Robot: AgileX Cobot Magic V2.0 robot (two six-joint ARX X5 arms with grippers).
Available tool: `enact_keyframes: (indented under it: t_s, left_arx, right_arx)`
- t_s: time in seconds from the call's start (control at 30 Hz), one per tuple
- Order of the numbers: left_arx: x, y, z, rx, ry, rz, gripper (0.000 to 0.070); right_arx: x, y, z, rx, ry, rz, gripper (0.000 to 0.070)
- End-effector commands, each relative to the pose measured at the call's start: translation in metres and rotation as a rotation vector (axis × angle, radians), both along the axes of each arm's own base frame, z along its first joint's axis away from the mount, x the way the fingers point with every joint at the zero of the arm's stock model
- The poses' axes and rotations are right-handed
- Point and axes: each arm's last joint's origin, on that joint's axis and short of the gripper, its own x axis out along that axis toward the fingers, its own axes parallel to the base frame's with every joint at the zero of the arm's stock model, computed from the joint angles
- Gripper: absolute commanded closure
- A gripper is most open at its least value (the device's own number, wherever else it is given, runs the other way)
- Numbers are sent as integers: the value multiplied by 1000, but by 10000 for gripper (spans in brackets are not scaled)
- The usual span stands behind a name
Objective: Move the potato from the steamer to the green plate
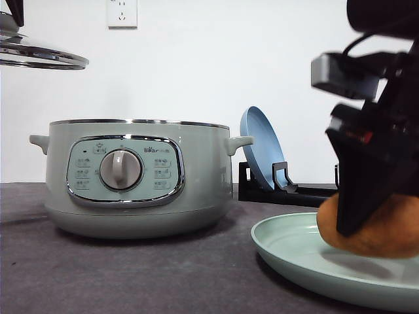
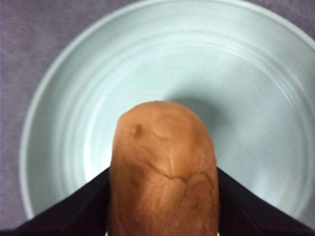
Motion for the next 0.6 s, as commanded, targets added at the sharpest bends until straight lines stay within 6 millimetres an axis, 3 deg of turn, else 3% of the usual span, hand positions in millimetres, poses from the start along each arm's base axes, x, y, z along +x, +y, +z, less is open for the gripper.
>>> enact_keyframes:
  t_s: [0.0,0.33,0.4,0.57]
  left_arx:
    - [-1,0,10,0,-50,4,700]
    - [-1,0,10,0,-48,4,700]
    - [-1,0,10,-1,-48,4,700]
    - [-1,0,10,-1,-48,3,700]
  right_arx:
    - [5,1,-3,-10,6,1,441]
    - [11,-1,-7,-10,6,-22,427]
    - [11,-1,-7,-9,6,-23,390]
    - [12,0,-2,-6,6,-29,200]
